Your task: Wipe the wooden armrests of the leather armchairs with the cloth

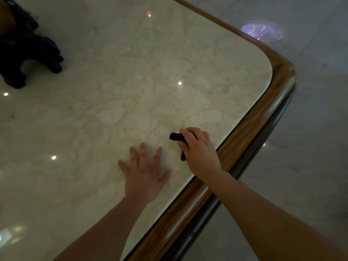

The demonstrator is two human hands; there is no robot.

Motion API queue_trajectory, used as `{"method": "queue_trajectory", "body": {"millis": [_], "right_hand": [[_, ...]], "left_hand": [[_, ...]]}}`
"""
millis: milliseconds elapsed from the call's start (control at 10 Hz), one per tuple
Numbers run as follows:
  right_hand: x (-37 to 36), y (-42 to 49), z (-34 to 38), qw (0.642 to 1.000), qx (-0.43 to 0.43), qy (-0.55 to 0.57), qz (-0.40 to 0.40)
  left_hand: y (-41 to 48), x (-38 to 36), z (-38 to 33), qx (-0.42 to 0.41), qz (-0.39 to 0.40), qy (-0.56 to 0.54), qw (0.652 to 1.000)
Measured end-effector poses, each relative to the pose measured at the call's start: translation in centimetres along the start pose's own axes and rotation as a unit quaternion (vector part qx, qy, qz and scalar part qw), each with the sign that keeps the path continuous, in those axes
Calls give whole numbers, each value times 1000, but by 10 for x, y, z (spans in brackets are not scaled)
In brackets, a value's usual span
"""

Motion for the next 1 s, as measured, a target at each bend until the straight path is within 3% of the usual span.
{"method": "queue_trajectory", "body": {"millis": [100,200,500,800,1000], "right_hand": [[-13,3,-1,998,25,-60,15],[-29,2,-10,988,23,-128,87],[-33,3,-20,979,0,-140,150],[7,-12,-7,994,-42,-55,89],[41,-26,1,997,-63,6,45]], "left_hand": [[-1,-2,0,-6,-8,11,1000],[0,-5,-2,-6,-12,19,1000],[0,-3,-2,-8,4,15,1000],[10,24,-3,-4,84,12,996],[-3,44,4,-46,35,38,998]]}}
Point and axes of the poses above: each hand's wrist, its own y-axis towards the middle knuckle, its own x-axis out of the back of the hand, z = x × y, the point moved 1 cm from there along y, towards the middle knuckle, and after that the axes turned 3 degrees about z, right-handed, at the moved point
